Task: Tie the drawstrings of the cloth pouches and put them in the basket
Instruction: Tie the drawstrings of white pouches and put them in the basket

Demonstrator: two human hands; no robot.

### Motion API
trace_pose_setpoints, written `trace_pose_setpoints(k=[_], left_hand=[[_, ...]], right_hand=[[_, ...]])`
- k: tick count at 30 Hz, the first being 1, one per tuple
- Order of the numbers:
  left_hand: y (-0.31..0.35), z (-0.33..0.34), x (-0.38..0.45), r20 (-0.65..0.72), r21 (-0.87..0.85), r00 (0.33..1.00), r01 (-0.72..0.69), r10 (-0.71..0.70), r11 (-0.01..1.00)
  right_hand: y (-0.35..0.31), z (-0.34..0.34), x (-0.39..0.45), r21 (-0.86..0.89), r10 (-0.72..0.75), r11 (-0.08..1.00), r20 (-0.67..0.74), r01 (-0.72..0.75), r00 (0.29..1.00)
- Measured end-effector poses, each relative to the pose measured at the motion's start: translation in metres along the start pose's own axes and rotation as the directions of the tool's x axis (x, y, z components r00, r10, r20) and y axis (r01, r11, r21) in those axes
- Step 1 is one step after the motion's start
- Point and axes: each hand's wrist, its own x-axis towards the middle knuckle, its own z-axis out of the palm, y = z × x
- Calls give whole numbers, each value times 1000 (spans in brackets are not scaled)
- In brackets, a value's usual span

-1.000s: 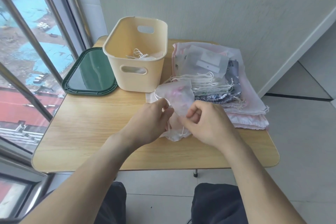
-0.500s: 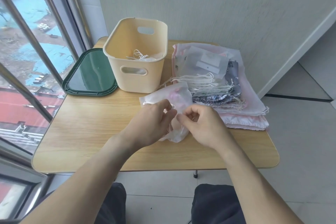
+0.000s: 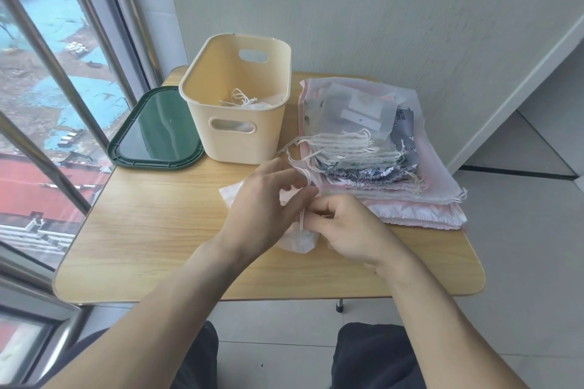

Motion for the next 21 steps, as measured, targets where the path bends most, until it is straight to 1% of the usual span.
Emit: trace_pose_setpoints(k=[2, 4, 7, 11, 13, 15, 18, 21], left_hand=[[4, 1, -1, 37, -27, 999, -21, 22, 999], [6, 1, -3, 77, -66, 997, -3, 8, 998], [5, 2, -2, 122, -102, 993, 13, 0, 995], [2, 4, -1, 115, -35, 992, -40, 43, 999], [1, 5, 0, 99, 48, 992, -85, 80, 995], [-1, 7, 0, 105, 114, 990, -103, 91, 988], [-3, 10, -1, 138, 141, 990, -40, 21, 989], [-2, 8, -3, 150, 93, 988, 14, -28, 996]], right_hand=[[0, -4, -2, 63, 37, 997, 79, -42, 996], [0, -8, -2, 212, 73, 972, 123, -98, 990], [0, -12, -1, 441, 106, 884, 132, -154, 986], [0, -12, 1, 610, 106, 764, 205, -212, 973], [2, -11, 1, 646, 115, 725, 226, -238, 967], [3, -10, 3, 652, 135, 714, 228, -254, 964], [5, -9, 6, 647, 137, 718, 232, -257, 963], [6, -9, 6, 621, 110, 749, 225, -229, 968]])
